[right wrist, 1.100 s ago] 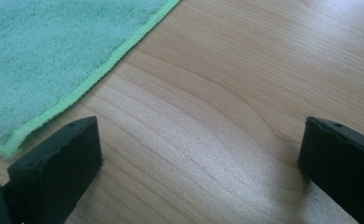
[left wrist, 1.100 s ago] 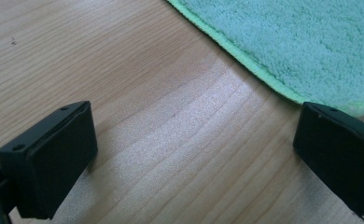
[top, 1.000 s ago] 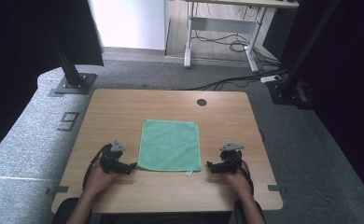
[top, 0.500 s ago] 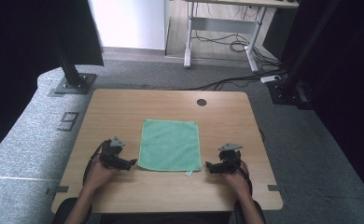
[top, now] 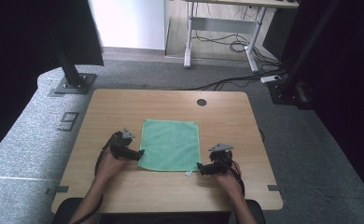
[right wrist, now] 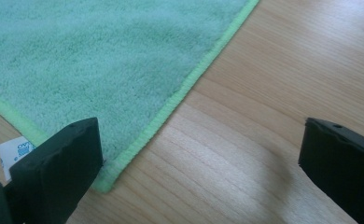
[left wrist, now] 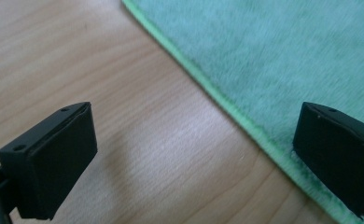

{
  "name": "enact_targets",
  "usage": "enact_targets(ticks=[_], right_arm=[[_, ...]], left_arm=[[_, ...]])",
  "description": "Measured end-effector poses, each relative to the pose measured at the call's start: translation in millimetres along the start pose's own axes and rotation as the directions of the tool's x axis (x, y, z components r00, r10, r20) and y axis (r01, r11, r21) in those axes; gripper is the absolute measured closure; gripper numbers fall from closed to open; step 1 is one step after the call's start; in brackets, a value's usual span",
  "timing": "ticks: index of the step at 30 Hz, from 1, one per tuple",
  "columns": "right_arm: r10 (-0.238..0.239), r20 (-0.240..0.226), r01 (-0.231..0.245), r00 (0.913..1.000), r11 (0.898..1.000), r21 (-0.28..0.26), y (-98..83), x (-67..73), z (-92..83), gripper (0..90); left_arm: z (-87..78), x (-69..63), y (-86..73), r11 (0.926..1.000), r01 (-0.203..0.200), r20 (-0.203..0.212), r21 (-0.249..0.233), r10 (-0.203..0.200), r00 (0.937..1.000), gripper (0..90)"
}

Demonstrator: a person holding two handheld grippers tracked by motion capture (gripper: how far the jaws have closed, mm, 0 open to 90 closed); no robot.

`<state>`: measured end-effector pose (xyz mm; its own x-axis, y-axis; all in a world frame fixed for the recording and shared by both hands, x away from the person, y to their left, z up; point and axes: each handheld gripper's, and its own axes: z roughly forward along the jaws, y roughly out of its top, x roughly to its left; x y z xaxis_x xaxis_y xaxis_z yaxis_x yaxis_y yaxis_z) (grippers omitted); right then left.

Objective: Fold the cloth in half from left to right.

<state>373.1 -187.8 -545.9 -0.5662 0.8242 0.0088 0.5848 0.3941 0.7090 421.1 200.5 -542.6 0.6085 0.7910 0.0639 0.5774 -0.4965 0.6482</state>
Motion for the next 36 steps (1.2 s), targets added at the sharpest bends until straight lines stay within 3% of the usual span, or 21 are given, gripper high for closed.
enact_targets(ticks=[11, 17, 22, 23, 30, 36], right_arm=[[-0.016, 0.032, 0.015, 0.9994, 0.999, 0.032, -2.7, -6.0, 4.3, 0.0], [0.015, 0.080, -0.017, 0.9967, 0.999, 0.028, -6.7, -24.5, 0.0, 0.0], [0.046, 0.102, -0.049, 0.9937, 0.999, 0.021, -11.1, -39.5, -3.4, 0.0], [0.051, 0.102, -0.053, 0.9935, 0.998, 0.019, -11.8, -41.3, -3.6, 0.0], [0.068, 0.092, -0.070, 0.9934, 0.997, 0.015, -13.0, -42.6, -3.3, 0.0], [0.084, 0.079, -0.085, 0.9933, 0.996, 0.009, -14.4, -44.3, -2.8, 0.0]], left_arm=[[-6.5, -15.7, -6.9, 0.9998, -0.009, 0.026, 0.017, 0.009, 0.9996, 0.4], [-11.6, -37.0, -11.1, 0.9991, -0.023, 0.082, 0.035, 0.020, 0.9964, 0.4], [-11.3, -54.1, -6.8, 0.9967, -0.071, 0.107, 0.039, 0.066, 0.9920, 0.0], [-11.5, -53.2, -5.3, 0.9965, -0.076, 0.101, 0.036, 0.072, 0.9923, 0.0], [-12.0, -23.9, 6.8, 0.9998, 0.013, 0.056, -0.012, -0.012, 0.9983, 0.0], [-2.9, 7.0, 21.7, 0.9971, 0.067, 0.008, -0.037, -0.067, 0.9977, 0.2]])
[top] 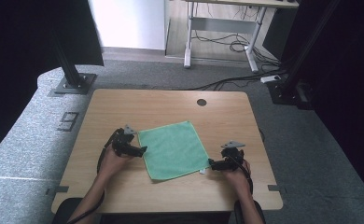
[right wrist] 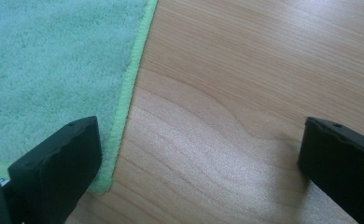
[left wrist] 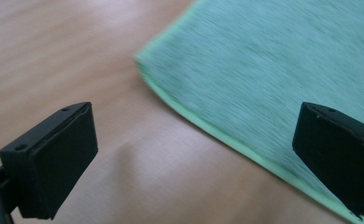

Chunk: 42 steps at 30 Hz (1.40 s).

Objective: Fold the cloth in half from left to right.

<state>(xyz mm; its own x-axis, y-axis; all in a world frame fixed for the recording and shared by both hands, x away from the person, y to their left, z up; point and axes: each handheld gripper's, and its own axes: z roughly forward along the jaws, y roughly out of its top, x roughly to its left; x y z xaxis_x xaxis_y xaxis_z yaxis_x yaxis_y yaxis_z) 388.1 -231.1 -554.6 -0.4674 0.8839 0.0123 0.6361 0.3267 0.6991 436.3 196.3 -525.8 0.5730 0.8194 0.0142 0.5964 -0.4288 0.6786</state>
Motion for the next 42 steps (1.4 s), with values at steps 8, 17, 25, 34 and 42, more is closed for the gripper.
enact_targets(ticks=[8, 17, 25, 34, 42], right_arm=[[0.003, 0.000, -0.003, 1.0000, 1.000, -0.004, -0.3, 0.2, 0.2, 0.0], [0.003, 0.001, -0.003, 1.0000, 1.000, -0.008, -0.8, 0.2, 0.1, 0.0], [-0.007, -0.010, 0.007, 0.9999, 1.000, -0.006, 0.1, 0.4, -0.7, 2.1], [-0.050, -0.042, 0.050, 0.9978, 0.999, -0.001, 8.8, 8.7, -10.4, 9.2], [-0.102, -0.145, 0.098, 0.9841, 0.995, -0.037, 21.7, 33.3, -16.4, 13.1]], left_arm=[[20.7, 38.3, 20.9, 0.9976, 0.068, -0.075, -0.015, -0.069, 0.9948, 0.8], [45.0, 46.6, 18.7, 0.9962, 0.086, -0.106, 0.009, -0.085, 0.9907, 0.8], [46.5, 49.5, 16.8, 0.9949, 0.100, -0.058, 0.010, -0.100, 0.9934, 3.2], [45.4, 48.1, 15.8, 0.9943, 0.106, -0.061, 0.006, -0.106, 0.9925, 4.3], [45.3, 47.9, 15.7, 0.9941, 0.108, -0.063, 0.006, -0.107, 0.9922, 4.3]])
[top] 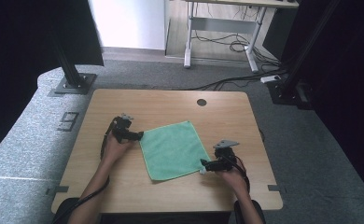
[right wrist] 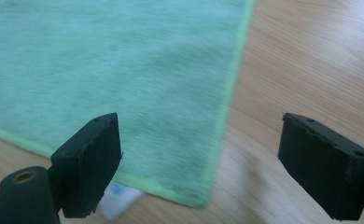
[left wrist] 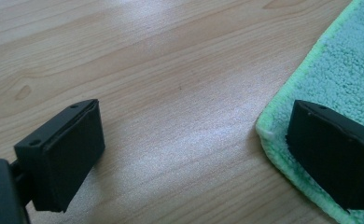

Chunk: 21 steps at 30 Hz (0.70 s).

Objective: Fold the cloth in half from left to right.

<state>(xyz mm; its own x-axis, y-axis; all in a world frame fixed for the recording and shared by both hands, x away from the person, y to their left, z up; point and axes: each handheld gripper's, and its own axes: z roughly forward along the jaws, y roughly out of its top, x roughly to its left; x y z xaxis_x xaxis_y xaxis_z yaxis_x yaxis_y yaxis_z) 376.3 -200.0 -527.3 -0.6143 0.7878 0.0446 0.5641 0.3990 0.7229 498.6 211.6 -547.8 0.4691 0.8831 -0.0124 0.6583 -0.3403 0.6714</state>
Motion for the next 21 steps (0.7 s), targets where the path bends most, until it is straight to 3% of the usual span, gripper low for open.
enact_targets(ticks=[10, 16, 21], right_arm=[[-0.089, -0.113, 0.089, 0.9897, 0.996, -0.007, 17.0, 41.6, 11.7, 13.0], [-0.139, -0.182, 0.139, 0.9733, 0.990, -0.012, 26.5, 69.3, 21.3, 9.3], [-0.176, -0.265, 0.185, 0.9480, 0.983, 0.008, 32.9, 92.3, 30.8, 7.6]], left_arm=[[-0.1, 0.1, 0.0, 1.0000, -0.001, 0.000, 0.001, 0.001, 1.0000, 4.3], [0.0, 0.1, 0.0, 1.0000, -0.002, 0.000, 0.001, 0.002, 1.0000, 4.3], [0.1, 0.2, -0.1, 1.0000, -0.002, 0.001, -0.001, 0.002, 1.0000, 4.3]])
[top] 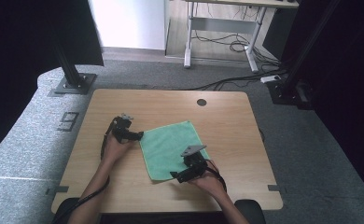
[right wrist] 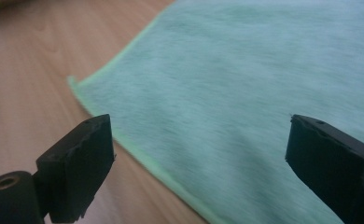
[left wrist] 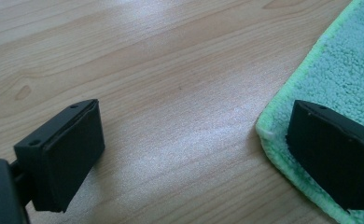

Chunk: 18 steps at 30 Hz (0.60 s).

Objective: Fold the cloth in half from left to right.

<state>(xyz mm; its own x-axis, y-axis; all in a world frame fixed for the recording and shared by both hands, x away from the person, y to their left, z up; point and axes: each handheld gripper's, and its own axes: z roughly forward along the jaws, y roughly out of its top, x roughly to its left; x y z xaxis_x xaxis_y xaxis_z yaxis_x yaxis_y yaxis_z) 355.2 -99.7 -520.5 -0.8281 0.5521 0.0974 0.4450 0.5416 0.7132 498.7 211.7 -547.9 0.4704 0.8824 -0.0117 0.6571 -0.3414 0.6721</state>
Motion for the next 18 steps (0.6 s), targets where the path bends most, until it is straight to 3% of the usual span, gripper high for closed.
enact_targets(ticks=[7, 13, 18], right_arm=[[-0.046, -0.041, 0.047, 0.9981, 0.999, 0.018, 12.7, 24.7, 18.0, 15.2], [-0.091, -0.092, 0.092, 0.9916, 0.996, 0.003, 24.2, 46.1, 29.4, 28.7], [-0.151, -0.118, 0.157, 0.9815, 0.987, 0.044, 30.6, 63.5, 42.5, 43.2]], left_arm=[[0.1, -0.1, 0.0, 1.0000, 0.002, 0.000, -0.001, -0.002, 1.0000, 4.2], [-0.1, -0.1, 0.1, 1.0000, 0.001, 0.001, 0.000, -0.001, 1.0000, 4.3], [-0.3, -0.2, 0.0, 1.0000, -0.001, 0.002, -0.001, 0.001, 1.0000, 4.7]])
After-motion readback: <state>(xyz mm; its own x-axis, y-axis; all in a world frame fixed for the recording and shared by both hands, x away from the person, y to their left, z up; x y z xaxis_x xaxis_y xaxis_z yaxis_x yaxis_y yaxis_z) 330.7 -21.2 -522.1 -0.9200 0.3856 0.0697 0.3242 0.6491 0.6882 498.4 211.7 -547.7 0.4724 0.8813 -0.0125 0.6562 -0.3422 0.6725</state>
